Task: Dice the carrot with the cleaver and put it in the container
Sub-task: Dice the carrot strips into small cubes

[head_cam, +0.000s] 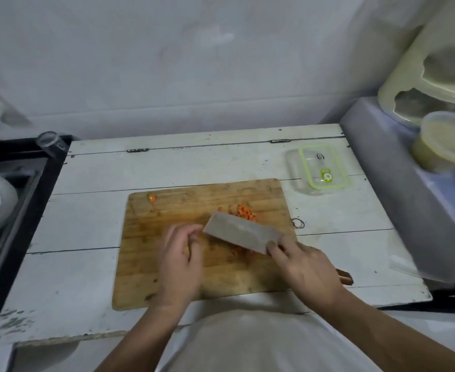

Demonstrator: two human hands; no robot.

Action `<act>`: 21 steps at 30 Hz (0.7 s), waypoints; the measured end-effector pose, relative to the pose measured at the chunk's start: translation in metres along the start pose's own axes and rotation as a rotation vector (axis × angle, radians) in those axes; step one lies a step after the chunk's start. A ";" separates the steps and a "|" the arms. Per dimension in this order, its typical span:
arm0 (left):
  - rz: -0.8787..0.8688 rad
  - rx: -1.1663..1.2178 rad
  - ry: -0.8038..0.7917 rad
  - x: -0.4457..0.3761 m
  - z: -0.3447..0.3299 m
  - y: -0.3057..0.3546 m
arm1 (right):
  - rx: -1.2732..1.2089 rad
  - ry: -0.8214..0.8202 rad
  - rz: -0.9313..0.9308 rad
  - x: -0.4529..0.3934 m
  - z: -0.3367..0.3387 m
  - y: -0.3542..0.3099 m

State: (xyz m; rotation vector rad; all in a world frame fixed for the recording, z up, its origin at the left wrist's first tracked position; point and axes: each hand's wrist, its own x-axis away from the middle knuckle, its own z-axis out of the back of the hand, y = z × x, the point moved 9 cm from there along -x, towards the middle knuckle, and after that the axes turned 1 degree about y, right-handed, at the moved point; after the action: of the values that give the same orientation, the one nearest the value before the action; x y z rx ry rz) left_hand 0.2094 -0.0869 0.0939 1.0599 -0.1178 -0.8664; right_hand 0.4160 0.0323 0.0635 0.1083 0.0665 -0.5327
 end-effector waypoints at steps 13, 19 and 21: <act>0.045 -0.264 -0.508 -0.038 -0.106 -0.003 | -0.050 0.057 0.044 0.009 0.004 0.005; 0.850 0.278 -0.253 -0.002 0.001 -0.062 | -0.330 -0.028 -0.273 -0.014 -0.001 0.000; 1.013 0.615 -0.453 0.032 -0.025 -0.049 | -0.410 -0.018 -0.272 -0.035 0.001 -0.026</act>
State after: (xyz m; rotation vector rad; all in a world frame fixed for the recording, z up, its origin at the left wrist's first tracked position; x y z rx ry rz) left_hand 0.2144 -0.1006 0.0320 1.1446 -1.2528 -0.1001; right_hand 0.3724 0.0278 0.0660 -0.3102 0.1728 -0.7812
